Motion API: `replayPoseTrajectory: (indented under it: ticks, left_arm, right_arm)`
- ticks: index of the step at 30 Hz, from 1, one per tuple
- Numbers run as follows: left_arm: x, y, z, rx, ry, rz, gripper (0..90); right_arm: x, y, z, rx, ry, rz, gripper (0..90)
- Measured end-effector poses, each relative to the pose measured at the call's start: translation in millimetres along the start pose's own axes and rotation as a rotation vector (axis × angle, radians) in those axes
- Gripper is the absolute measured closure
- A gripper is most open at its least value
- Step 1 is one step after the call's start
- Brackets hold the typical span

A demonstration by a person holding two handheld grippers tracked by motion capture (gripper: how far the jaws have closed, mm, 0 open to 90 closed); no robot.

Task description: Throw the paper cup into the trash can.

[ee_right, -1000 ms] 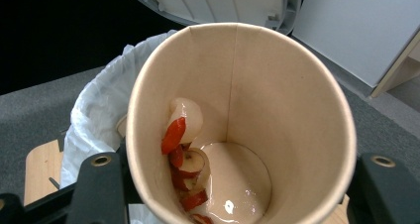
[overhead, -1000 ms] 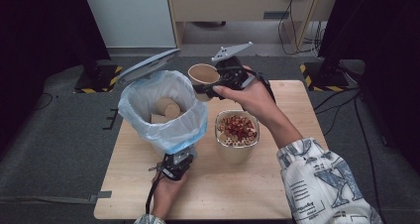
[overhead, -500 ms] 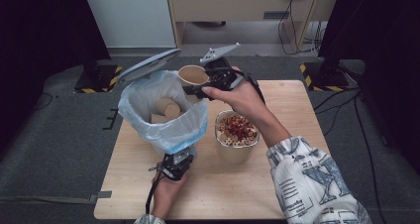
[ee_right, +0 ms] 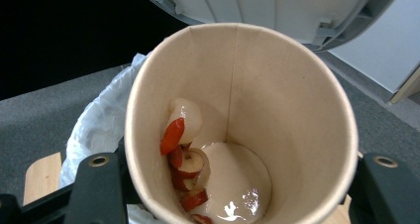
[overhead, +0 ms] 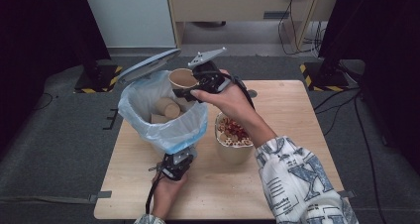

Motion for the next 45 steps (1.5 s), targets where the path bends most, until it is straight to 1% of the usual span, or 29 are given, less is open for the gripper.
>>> replayPoseTrajectory:
  ticks: [5,15,18,19,20,22,26,35,37,40,45]
  left_arm:
    - [0.0,0.0,0.0,-0.001,0.0,0.0,88.9]
    - [0.0,0.0,0.0,0.001,0.0,0.0,89.0]
    - [0.0,0.1,0.0,-0.002,0.0,0.0,88.9]
    - [0.0,0.1,0.0,-0.002,0.001,-0.001,88.9]
    - [0.0,0.1,0.0,-0.002,0.0,-0.001,89.0]
    - [0.0,0.1,0.1,0.001,0.001,-0.001,89.0]
    - [0.0,0.1,0.0,-0.002,0.0,-0.001,88.9]
    - [0.1,0.1,0.1,0.0,0.0,-0.001,89.0]
    - [0.0,0.1,0.0,0.001,0.0,-0.001,89.0]
    - [0.0,0.1,0.1,0.002,0.0,-0.001,89.0]
    - [0.2,0.1,0.2,-0.001,0.002,-0.004,89.0]
  right_arm:
    - [5.6,-0.8,1.2,-0.002,-0.003,0.002,35.3]
    - [15.2,-1.2,1.4,0.007,0.006,0.007,34.4]
    - [24.0,-1.3,3.7,0.004,0.03,0.02,29.7]
    - [27.4,-1.0,5.3,0.001,0.028,0.023,25.5]
    - [30.0,-0.7,7.0,-0.006,0.031,0.025,19.2]
    - [32.3,-0.2,8.6,-0.014,0.052,0.023,15.7]
    - [27.6,2.4,4.9,0.011,0.054,-0.006,14.0]
    - [12.4,14.6,-4.6,0.026,0.067,-0.033,12.7]
    - [9.0,17.1,-7.0,0.021,0.079,-0.038,12.7]
    - [3.3,20.3,-10.3,0.036,0.081,-0.053,12.8]
    - [-3.0,24.7,-15.4,0.043,0.096,-0.058,12.3]
Point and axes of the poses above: each handheld gripper's, and its own axes: x roughly forward along the jaws, y roughly out of its underside, z roughly to its left, the point moved 2 cm from there along x, roughly forward along the jaws, and after that the axes turned 15 degrees about z, right-handed, at the moved point
